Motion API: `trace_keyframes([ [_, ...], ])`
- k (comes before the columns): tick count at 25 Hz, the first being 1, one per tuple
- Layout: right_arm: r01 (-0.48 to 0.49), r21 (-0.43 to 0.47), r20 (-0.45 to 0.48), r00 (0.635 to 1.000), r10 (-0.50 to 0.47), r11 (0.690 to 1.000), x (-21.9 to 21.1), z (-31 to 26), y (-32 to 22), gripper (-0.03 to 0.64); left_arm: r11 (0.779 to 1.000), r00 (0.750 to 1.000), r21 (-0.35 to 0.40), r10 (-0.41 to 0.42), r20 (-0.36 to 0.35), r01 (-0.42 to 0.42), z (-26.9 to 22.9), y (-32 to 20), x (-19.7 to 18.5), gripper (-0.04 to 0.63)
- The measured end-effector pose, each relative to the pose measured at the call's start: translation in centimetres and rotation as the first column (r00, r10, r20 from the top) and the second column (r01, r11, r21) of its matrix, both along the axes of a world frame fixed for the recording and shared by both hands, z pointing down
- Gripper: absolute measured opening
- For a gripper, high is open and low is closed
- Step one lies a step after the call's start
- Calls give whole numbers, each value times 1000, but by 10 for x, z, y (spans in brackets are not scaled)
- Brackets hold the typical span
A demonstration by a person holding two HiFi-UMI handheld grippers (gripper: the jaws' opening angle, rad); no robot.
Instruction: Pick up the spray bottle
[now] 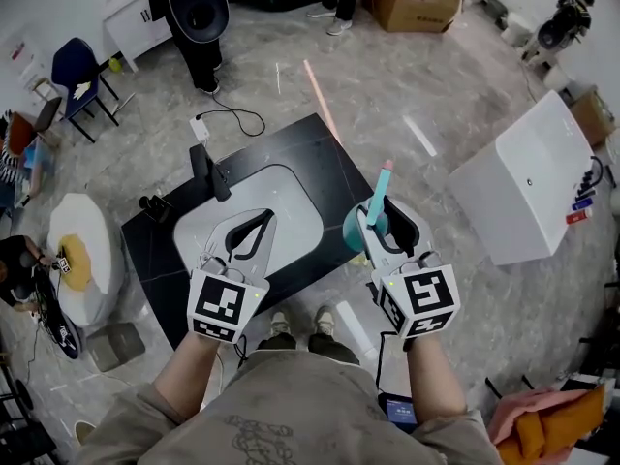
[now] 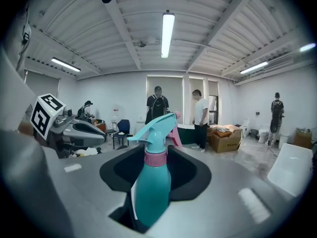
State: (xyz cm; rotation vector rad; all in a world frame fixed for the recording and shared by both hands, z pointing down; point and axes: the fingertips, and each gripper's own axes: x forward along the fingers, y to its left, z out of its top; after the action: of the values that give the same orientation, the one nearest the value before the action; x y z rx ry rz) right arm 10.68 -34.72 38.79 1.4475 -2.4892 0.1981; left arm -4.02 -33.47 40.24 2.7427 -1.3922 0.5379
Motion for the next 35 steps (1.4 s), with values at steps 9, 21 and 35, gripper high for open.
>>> trace_keyframes([
  [9, 43, 101, 35, 998, -46, 994, -5, -53, 37, 163, 993, 1000, 116, -4, -21, 7, -51, 21, -12, 0],
  [21, 107, 78, 47, 993, -111, 991, -21, -48, 80, 161, 992, 1000, 127, 4, 9, -5, -55, 50, -22, 0],
  [35, 113, 6, 54, 992, -113, 994, -20, -10, 86, 160, 1000, 1000, 30, -11, 29, 11, -14, 61, -25, 0],
])
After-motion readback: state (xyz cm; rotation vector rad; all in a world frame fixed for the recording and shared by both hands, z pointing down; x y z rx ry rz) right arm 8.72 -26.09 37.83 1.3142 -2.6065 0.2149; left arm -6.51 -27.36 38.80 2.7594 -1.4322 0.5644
